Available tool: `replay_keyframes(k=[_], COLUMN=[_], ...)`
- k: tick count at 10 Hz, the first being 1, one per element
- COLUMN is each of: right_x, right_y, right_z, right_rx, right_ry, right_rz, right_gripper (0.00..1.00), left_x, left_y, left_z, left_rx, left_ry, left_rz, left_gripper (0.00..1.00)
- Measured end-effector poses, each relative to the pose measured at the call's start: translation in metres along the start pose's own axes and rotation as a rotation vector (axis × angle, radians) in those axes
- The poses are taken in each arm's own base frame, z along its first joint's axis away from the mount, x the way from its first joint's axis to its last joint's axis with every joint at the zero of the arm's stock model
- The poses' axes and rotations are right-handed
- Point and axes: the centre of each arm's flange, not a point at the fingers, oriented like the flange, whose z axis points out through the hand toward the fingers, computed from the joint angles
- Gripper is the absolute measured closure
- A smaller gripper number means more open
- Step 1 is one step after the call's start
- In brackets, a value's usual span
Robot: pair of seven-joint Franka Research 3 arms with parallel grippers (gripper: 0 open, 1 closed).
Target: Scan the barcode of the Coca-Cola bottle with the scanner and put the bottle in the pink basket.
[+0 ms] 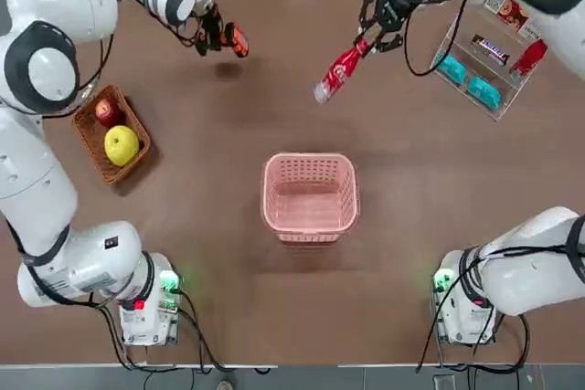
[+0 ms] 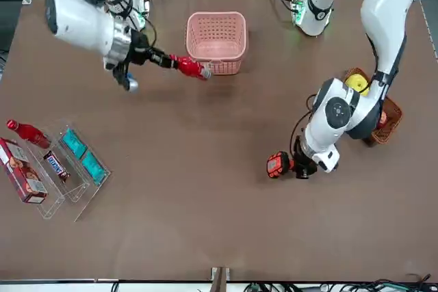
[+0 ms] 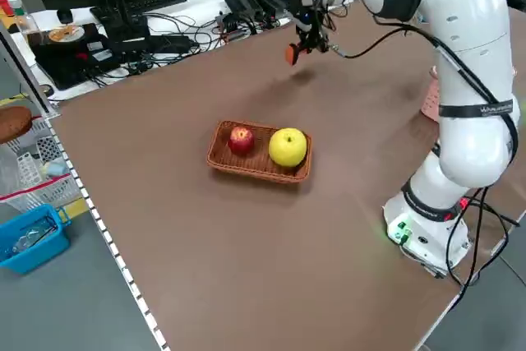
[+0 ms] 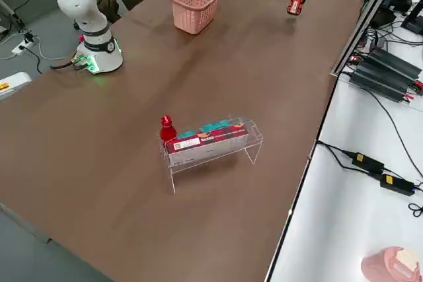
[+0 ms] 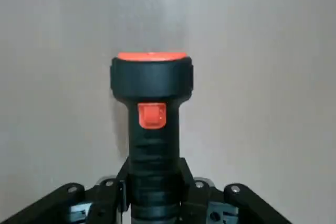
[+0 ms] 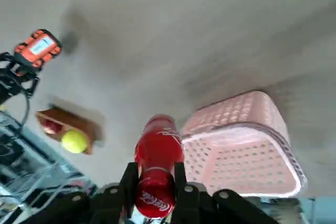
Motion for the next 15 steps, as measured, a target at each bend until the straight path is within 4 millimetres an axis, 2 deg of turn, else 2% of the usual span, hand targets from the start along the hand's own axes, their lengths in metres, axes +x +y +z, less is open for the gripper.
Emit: replay_keyframes(k=[2,4,6,10,11,12,15], right_x=[-0.035,-0.064,-0.103,-0.174,-0.186,-0.187,-0.162], right_y=[-0.010,-0.013,-0.012,-0.002,0.002,0.004,0.007], right_z=[0.028,0.053,0.082,0.115,0.125,0.131,0.152], right_rx=[-0.060,-0.138,-0.227,-0.348,-0.373,-0.373,-0.322], right_ry=[-0.008,0.027,0.054,0.095,0.131,0.155,0.189], right_rz=[0.025,0.045,0.076,0.075,0.064,0.060,0.107], right_gripper=[0.68,0.68,0.68,0.68,0.68,0.68,0.68], left_x=[0.018,0.023,0.027,0.035,0.034,0.032,0.025], left_y=[-0.005,-0.014,-0.028,-0.039,-0.040,-0.042,-0.046], left_z=[0.008,0.018,0.034,0.057,0.060,0.062,0.065], left_rx=[0.021,0.020,0.025,0.050,0.055,0.056,0.037], left_ry=[0.007,0.047,0.093,0.112,0.110,0.111,0.130], left_rz=[-0.063,-0.096,-0.094,-0.056,-0.043,-0.024,0.045], left_gripper=[0.64,0.64,0.64,0.64,0.64,0.64,0.64])
